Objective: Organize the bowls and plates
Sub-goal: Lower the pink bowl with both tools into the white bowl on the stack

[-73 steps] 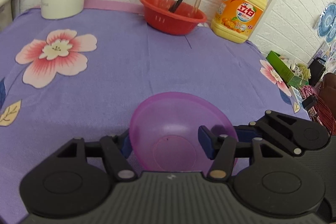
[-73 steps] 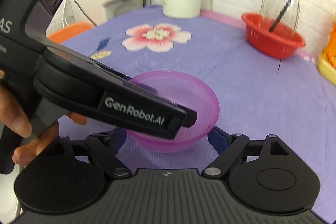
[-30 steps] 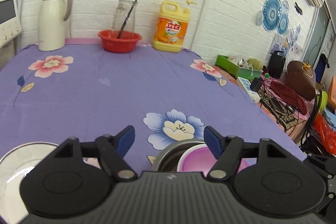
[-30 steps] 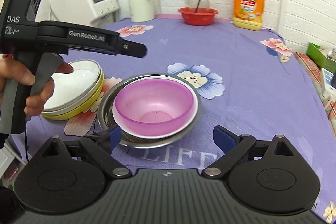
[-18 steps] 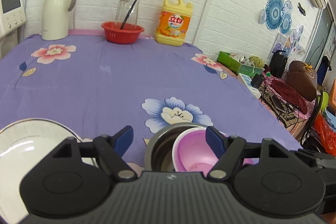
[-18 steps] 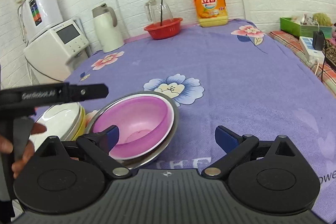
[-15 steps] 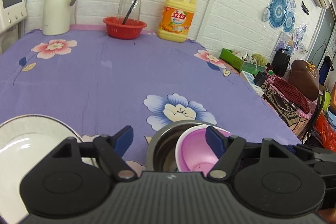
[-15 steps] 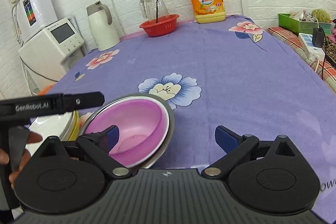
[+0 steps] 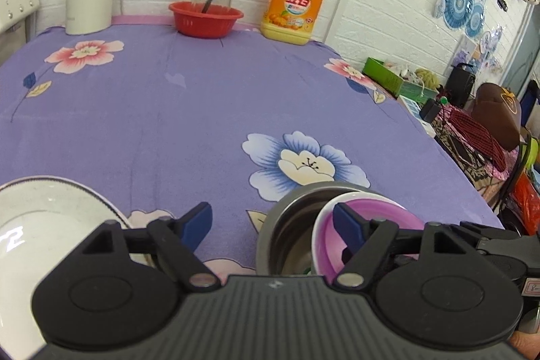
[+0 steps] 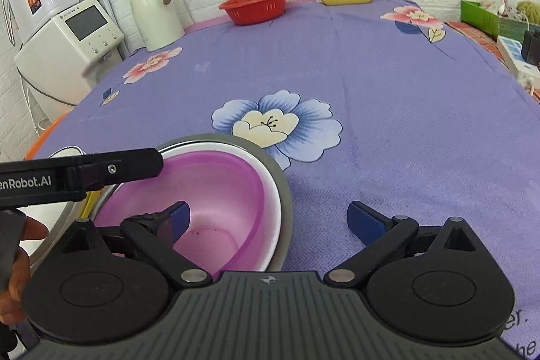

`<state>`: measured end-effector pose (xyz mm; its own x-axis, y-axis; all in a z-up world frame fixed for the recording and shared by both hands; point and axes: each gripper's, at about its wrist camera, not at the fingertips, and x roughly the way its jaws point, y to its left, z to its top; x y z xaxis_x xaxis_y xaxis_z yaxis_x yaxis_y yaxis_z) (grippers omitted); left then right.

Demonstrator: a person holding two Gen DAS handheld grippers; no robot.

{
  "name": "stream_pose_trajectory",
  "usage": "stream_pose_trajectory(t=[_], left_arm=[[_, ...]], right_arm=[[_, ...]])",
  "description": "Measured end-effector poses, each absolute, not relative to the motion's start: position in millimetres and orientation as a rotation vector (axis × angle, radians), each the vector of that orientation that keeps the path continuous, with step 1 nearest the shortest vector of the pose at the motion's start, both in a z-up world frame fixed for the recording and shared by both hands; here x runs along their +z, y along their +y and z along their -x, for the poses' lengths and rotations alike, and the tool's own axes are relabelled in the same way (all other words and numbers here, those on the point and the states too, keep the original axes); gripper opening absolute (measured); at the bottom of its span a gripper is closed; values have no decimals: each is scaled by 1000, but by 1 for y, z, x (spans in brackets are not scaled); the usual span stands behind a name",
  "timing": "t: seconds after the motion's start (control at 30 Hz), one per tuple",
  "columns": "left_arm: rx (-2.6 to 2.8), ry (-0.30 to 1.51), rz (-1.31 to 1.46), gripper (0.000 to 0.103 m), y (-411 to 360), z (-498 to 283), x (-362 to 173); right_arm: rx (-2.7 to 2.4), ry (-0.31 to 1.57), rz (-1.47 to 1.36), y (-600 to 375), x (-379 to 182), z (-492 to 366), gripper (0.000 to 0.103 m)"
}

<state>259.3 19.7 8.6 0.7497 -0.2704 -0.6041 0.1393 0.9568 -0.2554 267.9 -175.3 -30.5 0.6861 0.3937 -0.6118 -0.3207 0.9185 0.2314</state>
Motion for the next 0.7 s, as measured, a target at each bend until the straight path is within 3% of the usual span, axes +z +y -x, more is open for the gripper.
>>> stream_pose_trajectory(t=[0.33,0.7], left_arm=[[-331,788,125,79,19,-280,0],[-413,828,28,79,15,-292,6]], right_arm=[[331,656,-102,-166,-35,-260,103],[370,736,-78,-170,-21,-255,103]])
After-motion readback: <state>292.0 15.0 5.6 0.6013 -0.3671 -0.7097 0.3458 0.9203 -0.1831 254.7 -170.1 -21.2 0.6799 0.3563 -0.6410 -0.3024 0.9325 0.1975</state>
